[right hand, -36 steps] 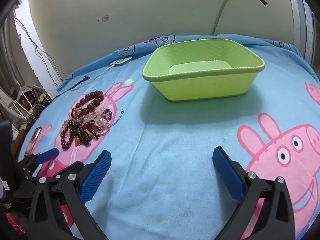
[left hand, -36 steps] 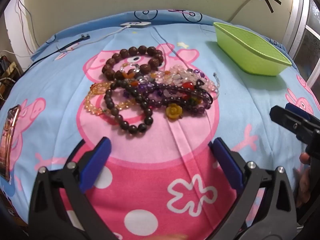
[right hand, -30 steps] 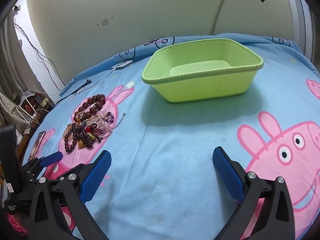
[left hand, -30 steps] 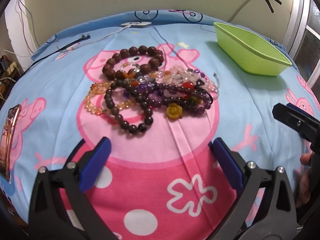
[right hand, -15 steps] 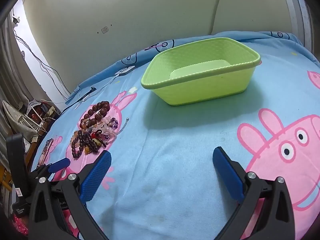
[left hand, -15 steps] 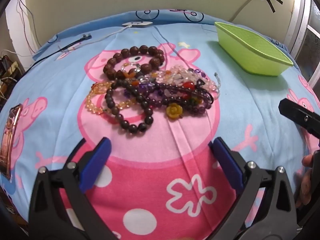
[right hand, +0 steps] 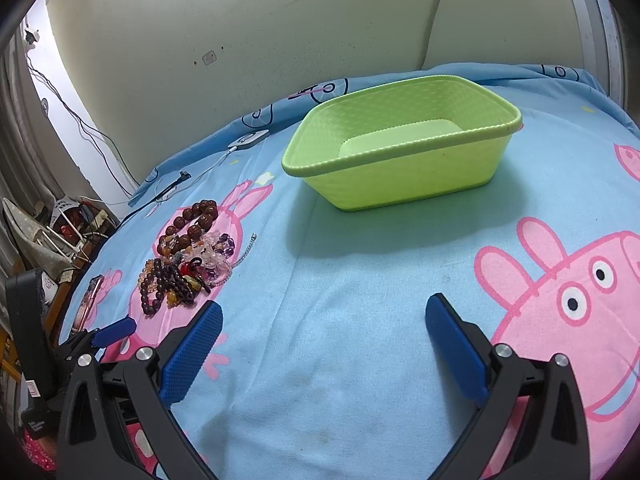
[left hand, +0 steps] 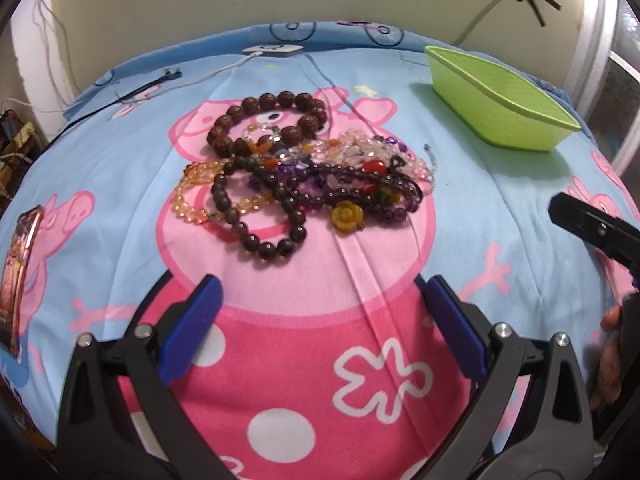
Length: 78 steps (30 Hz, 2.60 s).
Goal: Organize jewelry
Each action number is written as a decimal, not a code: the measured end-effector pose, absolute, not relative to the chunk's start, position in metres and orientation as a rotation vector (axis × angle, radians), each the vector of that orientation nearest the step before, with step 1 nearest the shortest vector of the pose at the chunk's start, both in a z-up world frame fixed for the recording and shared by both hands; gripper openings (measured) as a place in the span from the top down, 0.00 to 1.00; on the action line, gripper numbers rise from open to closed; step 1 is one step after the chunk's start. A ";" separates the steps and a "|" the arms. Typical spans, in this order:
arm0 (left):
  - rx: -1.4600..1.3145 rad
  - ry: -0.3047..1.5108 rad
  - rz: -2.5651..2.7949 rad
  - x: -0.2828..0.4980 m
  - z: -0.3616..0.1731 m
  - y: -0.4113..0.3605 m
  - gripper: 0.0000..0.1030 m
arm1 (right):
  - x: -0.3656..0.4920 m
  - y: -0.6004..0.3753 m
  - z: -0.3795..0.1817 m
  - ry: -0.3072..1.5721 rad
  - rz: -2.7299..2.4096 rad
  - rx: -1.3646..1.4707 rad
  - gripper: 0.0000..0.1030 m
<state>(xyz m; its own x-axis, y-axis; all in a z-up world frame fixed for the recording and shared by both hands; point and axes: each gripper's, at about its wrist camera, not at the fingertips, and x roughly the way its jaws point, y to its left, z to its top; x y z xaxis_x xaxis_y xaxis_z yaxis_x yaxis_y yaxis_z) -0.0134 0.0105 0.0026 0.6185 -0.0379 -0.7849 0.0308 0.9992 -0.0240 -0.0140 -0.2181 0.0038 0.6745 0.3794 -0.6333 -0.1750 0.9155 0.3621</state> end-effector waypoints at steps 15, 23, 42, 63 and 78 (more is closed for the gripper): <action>-0.038 0.782 0.034 0.014 0.060 0.134 0.06 | 0.020 -0.128 0.044 0.754 0.540 0.008 0.54; -0.130 0.941 -0.121 0.112 0.041 0.132 0.44 | 0.104 -0.076 0.034 0.885 0.598 0.018 0.78; -0.189 0.734 -0.210 0.115 0.116 0.104 0.85 | 0.111 -0.072 0.106 0.589 0.628 0.010 1.00; -0.014 0.901 -0.423 0.168 0.077 -0.104 0.82 | 0.091 -0.295 0.052 0.638 0.221 0.336 0.95; -0.136 0.802 0.003 0.025 0.054 0.135 0.52 | 0.037 -0.173 0.063 0.616 0.649 0.201 0.66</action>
